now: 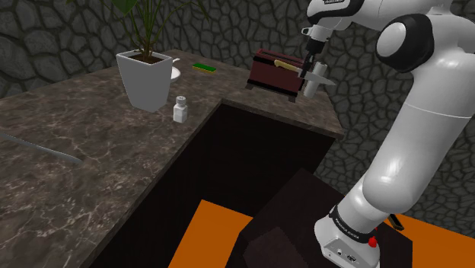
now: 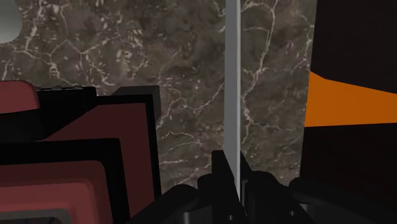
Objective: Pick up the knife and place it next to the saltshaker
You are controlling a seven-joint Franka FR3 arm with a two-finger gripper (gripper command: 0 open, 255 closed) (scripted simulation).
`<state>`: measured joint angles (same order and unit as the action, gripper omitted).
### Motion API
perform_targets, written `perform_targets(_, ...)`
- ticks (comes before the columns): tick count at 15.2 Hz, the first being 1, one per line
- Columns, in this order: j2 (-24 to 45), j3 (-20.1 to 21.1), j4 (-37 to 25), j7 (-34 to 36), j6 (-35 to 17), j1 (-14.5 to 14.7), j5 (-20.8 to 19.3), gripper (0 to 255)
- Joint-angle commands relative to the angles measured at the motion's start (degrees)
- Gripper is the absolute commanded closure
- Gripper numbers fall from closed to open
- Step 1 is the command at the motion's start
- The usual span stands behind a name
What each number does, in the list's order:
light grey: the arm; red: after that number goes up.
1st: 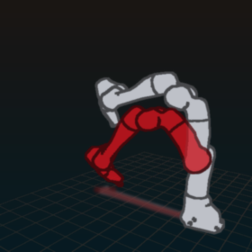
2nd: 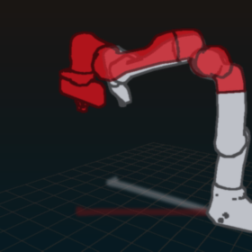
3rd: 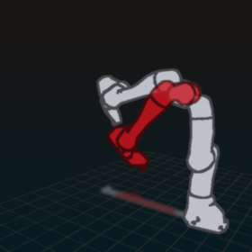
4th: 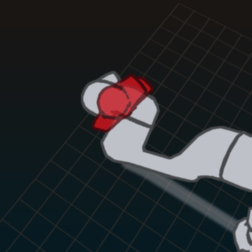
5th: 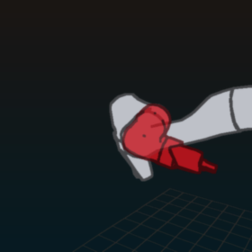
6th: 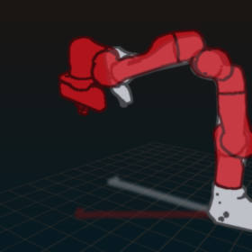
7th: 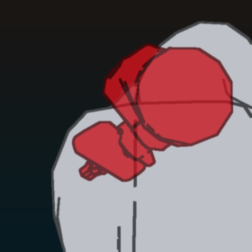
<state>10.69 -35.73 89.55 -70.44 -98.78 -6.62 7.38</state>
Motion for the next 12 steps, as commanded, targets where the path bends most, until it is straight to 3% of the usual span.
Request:
perform_targets(1,-1.4,0.4,1.1,1.7,0.0,1.2,-0.9,255)
perform_targets(12,-13.6,7.9,14.0,19.7,-3.1,11.1,-7.9,255)
